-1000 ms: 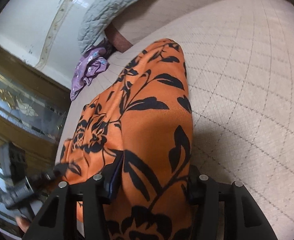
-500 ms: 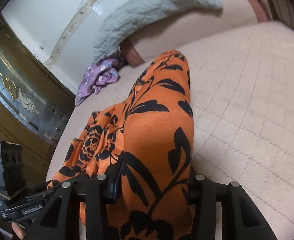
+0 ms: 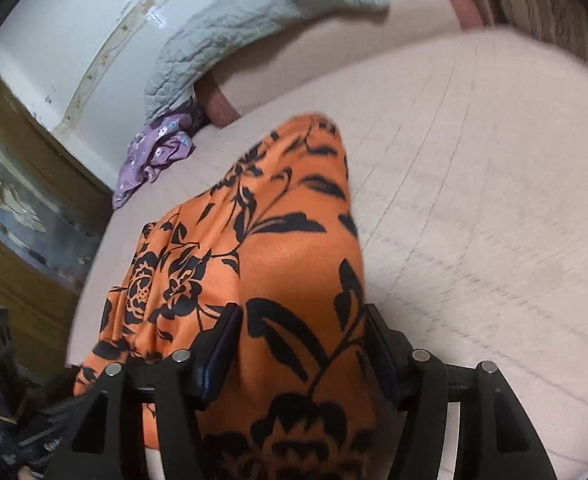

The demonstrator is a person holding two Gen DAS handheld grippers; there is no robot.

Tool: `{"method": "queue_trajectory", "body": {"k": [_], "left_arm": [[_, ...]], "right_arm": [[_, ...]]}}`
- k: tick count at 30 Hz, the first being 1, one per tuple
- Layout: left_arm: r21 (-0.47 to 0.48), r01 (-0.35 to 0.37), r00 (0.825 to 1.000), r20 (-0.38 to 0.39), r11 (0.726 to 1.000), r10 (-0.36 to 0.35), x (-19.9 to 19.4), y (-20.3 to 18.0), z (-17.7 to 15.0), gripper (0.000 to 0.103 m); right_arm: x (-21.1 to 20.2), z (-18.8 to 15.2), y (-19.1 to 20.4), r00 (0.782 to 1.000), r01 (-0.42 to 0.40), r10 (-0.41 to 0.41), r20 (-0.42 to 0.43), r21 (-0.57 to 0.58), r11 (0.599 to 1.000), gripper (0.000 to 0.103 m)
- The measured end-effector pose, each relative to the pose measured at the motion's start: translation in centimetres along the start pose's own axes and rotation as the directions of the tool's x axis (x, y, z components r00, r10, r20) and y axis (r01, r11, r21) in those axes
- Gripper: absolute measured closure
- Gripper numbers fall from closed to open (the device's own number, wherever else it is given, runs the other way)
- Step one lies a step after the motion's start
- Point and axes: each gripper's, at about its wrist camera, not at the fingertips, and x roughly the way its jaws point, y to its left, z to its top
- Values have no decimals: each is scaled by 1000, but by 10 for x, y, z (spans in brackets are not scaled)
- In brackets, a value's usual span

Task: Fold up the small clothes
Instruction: 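Tuck and smooth the blouse bundle with both grippers and release, then lift both grippers off the folded blouse and pull back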

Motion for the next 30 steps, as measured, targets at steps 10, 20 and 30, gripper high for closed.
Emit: {"method": "queue_trajectory", "body": {"k": [10, 20, 30], "left_arm": [[29, -155, 985, 79, 987, 153, -21, 4, -8, 31], [30, -168, 984, 62, 985, 165, -7, 9, -9, 27], [32, -175, 983, 62, 984, 173, -1, 6, -7, 23]], "right_arm": [[-73, -14, 23, 977, 17, 9, 211, -123, 992, 40], [-22, -25, 37, 998, 56, -62, -24, -193, 980, 45], [-28, 28, 46, 992, 29, -11, 124, -143, 989, 45]]}}
